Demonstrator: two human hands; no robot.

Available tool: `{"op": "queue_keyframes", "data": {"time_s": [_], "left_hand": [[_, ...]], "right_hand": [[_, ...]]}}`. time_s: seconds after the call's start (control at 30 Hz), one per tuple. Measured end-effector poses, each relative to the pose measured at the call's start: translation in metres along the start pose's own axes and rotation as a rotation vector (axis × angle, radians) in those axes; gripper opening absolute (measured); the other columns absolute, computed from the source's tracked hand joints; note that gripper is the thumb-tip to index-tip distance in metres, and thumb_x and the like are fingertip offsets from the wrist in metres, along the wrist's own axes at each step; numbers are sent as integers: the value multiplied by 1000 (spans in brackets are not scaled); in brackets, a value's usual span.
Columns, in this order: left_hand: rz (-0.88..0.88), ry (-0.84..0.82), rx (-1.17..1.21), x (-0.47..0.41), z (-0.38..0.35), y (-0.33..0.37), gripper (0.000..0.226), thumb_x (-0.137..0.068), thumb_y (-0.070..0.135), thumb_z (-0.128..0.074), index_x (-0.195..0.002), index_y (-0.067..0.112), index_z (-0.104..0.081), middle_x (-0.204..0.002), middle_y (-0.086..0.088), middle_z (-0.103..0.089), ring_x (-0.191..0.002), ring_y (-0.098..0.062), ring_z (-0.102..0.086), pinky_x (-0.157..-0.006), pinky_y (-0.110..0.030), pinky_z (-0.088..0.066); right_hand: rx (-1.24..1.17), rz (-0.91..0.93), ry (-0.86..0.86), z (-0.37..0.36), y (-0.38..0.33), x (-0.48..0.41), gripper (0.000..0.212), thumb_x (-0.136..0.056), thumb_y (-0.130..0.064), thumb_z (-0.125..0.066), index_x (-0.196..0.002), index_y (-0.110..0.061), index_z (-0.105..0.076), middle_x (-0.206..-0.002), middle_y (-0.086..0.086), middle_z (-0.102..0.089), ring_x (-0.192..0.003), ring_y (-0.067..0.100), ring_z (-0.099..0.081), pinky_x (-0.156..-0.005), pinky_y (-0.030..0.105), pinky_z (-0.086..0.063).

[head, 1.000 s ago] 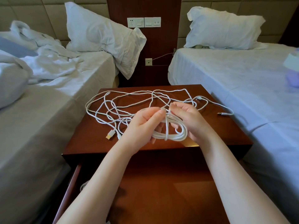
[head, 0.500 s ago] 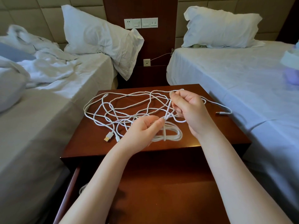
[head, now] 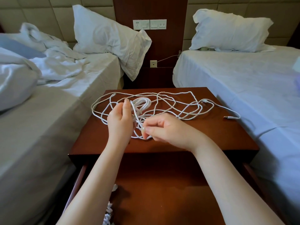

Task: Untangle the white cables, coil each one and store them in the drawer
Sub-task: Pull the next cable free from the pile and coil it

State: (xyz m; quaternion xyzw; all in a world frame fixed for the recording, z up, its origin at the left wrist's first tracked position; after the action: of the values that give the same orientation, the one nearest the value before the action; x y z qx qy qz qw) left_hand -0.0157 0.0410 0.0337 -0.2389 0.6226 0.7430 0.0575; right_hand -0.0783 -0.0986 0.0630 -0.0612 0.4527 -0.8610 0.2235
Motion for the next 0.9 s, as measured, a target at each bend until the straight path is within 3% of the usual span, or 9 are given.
{"op": "queue_keyframes", "data": {"time_s": [0.07,0.17,0.33,0.4,0.5,0.6,0.67,0.8,0.9], "left_hand": [[-12,40,11,-1,1,2,46,-101,27,-43,-57,16,-38,-51,7,-36,-51,-11,-35,-55,-34,-32],[-19,100,55,2,1,6,46,-101,24,-44,-56,19,-35,-46,12,-36,-46,-4,-35,-50,-23,-32],[35,129,123,3,2,3,24,-98,26,-50,-75,19,-47,-70,6,-49,-66,-12,-50,-65,-48,-50],[44,110,187,4,2,7,25,-98,23,-50,-74,17,-45,-64,8,-48,-59,-9,-49,-54,-38,-48],[52,2,296,4,0,14,26,-99,19,-49,-73,14,-45,-58,9,-48,-52,-9,-48,-43,-22,-41],[62,-176,419,7,-5,22,26,-99,19,-48,-73,15,-46,-59,3,-50,-47,-7,-45,-40,-19,-36],[47,-299,469,11,-9,29,27,-99,18,-47,-72,14,-46,-56,3,-47,-42,-5,-40,-37,-17,-32],[36,-501,436,23,-20,37,26,-98,13,-47,-72,11,-42,-51,6,-44,-39,-4,-39,-36,-16,-30],[46,-609,453,28,-24,38,24,-90,21,-52,-73,9,-41,-52,4,-44,-39,-5,-36,-36,-16,-28]], "right_hand": [[16,-22,-21,-2,5,-1,25,-99,-17,-48,-86,-6,-67,-52,-19,-46,-52,-4,-46,-54,8,-35],[0,-61,-30,-2,14,-3,26,-100,-19,-48,-88,-7,-67,-49,-19,-45,-49,-3,-45,-52,7,-34],[-48,-107,-31,-8,30,-8,27,-100,-24,-48,-86,-10,-66,-51,-16,-42,-48,0,-40,-52,10,-33],[-86,-131,-22,-10,37,-11,27,-100,-26,-48,-83,-14,-65,-50,-16,-41,-47,0,-39,-53,12,-32],[-143,-149,26,-11,45,-14,28,-101,-26,-47,-78,-18,-60,-48,-18,-42,-46,-3,-41,-55,14,-30],[-170,-113,74,-8,52,-14,29,-101,-27,-46,-74,-19,-55,-54,-14,-41,-50,0,-37,-53,11,-30],[-182,-123,138,-6,62,-13,30,-101,-30,-46,-73,-20,-53,-57,-10,-39,-52,4,-34,-53,16,-29],[-429,-169,232,3,78,-16,25,-95,-34,-57,-74,-27,-69,-61,-2,-41,-54,8,-32,-51,20,-26],[-384,-208,292,15,81,-17,27,-93,-18,-57,-70,-24,-70,-70,13,-50,-53,12,-47,-56,21,-41]]}}
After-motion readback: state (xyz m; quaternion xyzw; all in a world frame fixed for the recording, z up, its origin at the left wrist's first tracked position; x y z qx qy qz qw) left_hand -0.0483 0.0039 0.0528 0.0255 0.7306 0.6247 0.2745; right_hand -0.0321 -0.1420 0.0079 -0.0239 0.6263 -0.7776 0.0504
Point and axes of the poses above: each hand's wrist, its own x-axis away from the middle knuckle, its own z-axis out of the back of the hand, y = z × x, the point moved 3 cm from there along -x, towards the middle knuckle
